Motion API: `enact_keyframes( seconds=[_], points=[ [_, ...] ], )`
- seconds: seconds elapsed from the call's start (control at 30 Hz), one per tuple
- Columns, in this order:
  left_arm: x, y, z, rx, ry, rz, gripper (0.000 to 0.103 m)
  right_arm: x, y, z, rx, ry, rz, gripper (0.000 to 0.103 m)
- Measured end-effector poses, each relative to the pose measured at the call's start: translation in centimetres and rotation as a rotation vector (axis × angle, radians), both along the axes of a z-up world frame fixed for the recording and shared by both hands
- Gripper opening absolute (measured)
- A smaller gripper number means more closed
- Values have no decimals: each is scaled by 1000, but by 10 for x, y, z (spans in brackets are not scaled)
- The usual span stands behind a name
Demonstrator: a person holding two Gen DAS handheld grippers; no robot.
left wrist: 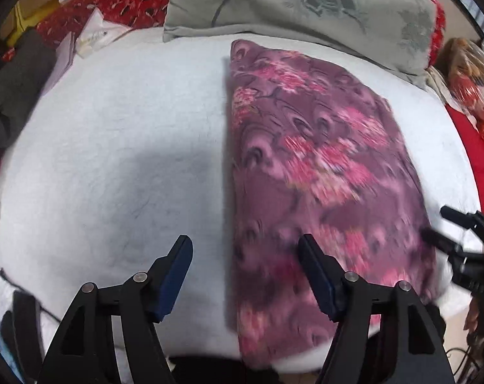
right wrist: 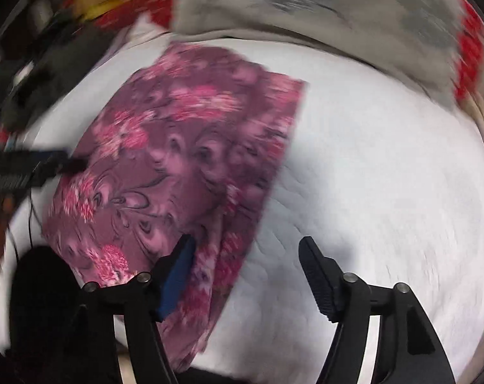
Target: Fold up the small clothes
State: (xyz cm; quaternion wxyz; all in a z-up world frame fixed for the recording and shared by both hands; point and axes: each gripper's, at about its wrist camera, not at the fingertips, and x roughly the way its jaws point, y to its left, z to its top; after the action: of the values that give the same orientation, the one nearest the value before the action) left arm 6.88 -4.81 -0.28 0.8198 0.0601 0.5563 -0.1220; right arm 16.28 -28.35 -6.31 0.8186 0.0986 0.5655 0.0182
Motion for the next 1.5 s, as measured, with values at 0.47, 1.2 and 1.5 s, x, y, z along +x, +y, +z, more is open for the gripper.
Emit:
enact_keyframes(
  seconds=[0.47, 1.2, 1.5],
  points=[
    [-132, -12, 25, 203, -255, -26, 76, -90, 49, 71, -275, -207, -10, 103],
    [-165, -24, 41, 62, -248, -35, 76, -106, 36, 93, -208, -261, -135, 103],
    [-183, -43, 43, 67, -258, -83, 76, -109, 27, 92, -181, -254, -170, 103]
  ],
)
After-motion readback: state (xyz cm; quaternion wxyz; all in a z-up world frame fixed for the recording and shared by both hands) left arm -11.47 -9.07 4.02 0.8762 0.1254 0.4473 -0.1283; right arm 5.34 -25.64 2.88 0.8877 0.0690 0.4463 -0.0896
